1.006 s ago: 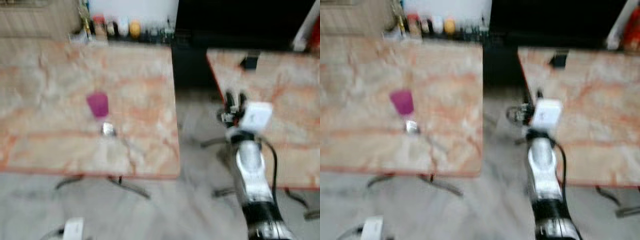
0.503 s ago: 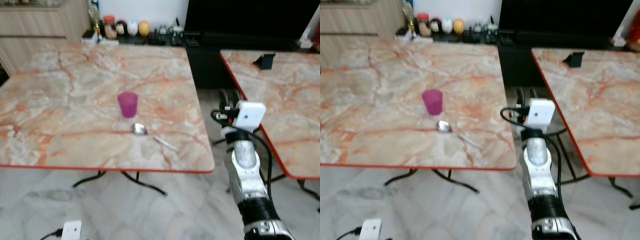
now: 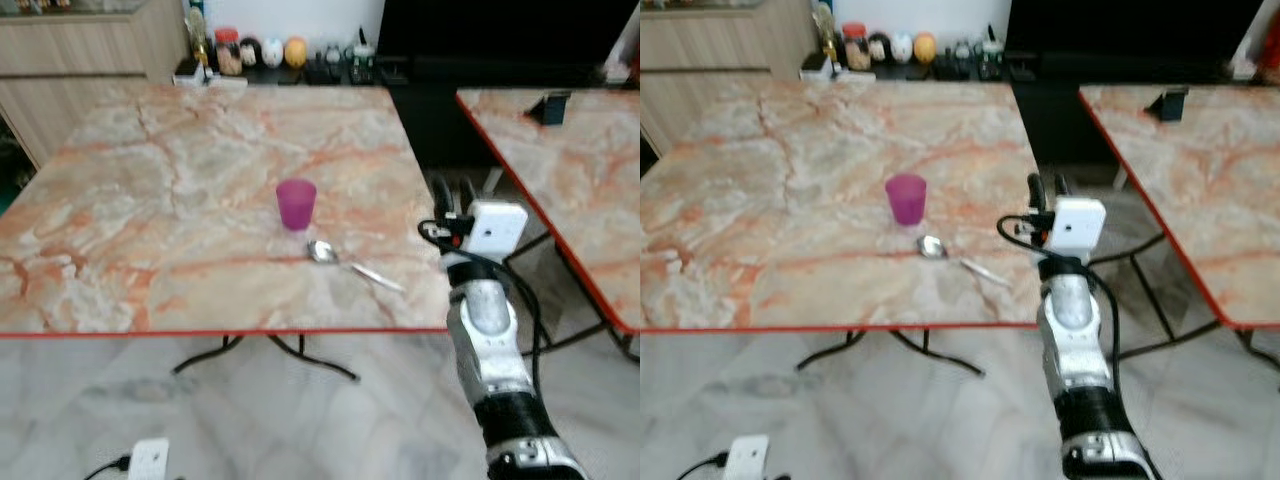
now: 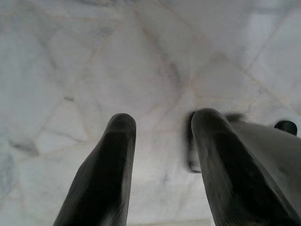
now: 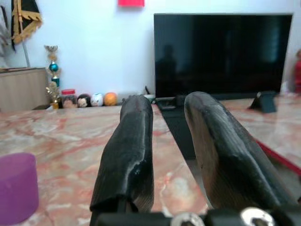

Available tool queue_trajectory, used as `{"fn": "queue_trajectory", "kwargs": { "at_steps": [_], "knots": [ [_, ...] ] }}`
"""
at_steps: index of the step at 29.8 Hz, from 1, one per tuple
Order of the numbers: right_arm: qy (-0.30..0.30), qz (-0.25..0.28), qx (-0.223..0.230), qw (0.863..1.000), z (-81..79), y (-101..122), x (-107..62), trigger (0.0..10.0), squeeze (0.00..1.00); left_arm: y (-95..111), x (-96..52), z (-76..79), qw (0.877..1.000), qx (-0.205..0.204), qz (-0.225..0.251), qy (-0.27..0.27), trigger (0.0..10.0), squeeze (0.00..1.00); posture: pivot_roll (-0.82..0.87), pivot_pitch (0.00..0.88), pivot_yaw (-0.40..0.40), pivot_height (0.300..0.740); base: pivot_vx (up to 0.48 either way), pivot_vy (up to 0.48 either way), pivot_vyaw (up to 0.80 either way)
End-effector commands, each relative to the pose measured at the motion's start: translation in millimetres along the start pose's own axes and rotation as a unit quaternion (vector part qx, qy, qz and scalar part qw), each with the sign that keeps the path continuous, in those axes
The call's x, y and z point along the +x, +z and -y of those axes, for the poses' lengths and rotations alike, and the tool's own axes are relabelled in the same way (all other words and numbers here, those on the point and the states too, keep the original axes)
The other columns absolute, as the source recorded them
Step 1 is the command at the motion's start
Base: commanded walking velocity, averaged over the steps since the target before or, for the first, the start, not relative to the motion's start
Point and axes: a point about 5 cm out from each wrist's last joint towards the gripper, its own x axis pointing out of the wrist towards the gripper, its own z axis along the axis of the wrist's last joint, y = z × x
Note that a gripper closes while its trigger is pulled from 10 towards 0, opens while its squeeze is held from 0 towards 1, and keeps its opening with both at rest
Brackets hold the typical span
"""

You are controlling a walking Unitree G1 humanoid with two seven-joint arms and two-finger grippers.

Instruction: Setting the table

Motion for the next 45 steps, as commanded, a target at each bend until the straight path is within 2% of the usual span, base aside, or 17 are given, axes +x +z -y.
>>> {"fn": "queue_trajectory", "kwargs": {
  "at_steps": [1,5,20,32,41,45],
  "knots": [
    [0.009,0.010,0.006,1.000,-6.8,4.7,3.2,10.0,0.00,0.5,-0.1,-3.4,1.000,0.007,-0.002,0.002,10.0,0.00,-0.03,0.000,-0.031,0.740,0.000,0.315,0.00],
    [0.008,0.009,0.006,1.000,-6.6,4.0,2.3,10.0,0.00,1.1,0.0,-3.7,1.000,0.005,-0.001,0.003,10.0,0.00,-0.02,0.000,-0.030,0.740,0.000,0.308,0.00],
    [0.003,0.007,0.009,1.000,-4.9,3.1,3.4,10.0,0.00,3.3,0.4,-3.8,1.000,-0.003,0.003,0.002,10.0,0.00,-0.02,0.000,-0.030,0.740,0.000,0.000,0.00],
    [0.009,-0.007,0.005,1.000,-4.5,-2.7,-3.2,10.0,0.00,2.9,0.5,-3.7,1.000,-0.004,0.001,0.004,10.0,0.00,-0.02,0.000,-0.031,0.740,0.000,0.000,0.00],
    [0.015,-0.002,-0.012,1.000,-3.9,-1.0,-5.8,10.0,0.00,2.6,0.4,-3.6,1.000,-0.003,0.000,0.002,10.0,0.00,-0.03,0.000,-0.030,0.740,0.266,0.000,0.22],
    [0.007,-0.008,0.001,1.000,-3.0,-2.9,-6.4,10.0,0.00,2.8,0.5,-3.7,1.000,-0.002,0.000,0.002,10.0,0.00,-0.03,0.000,-0.029,0.740,0.294,0.000,0.29]
  ]
}}
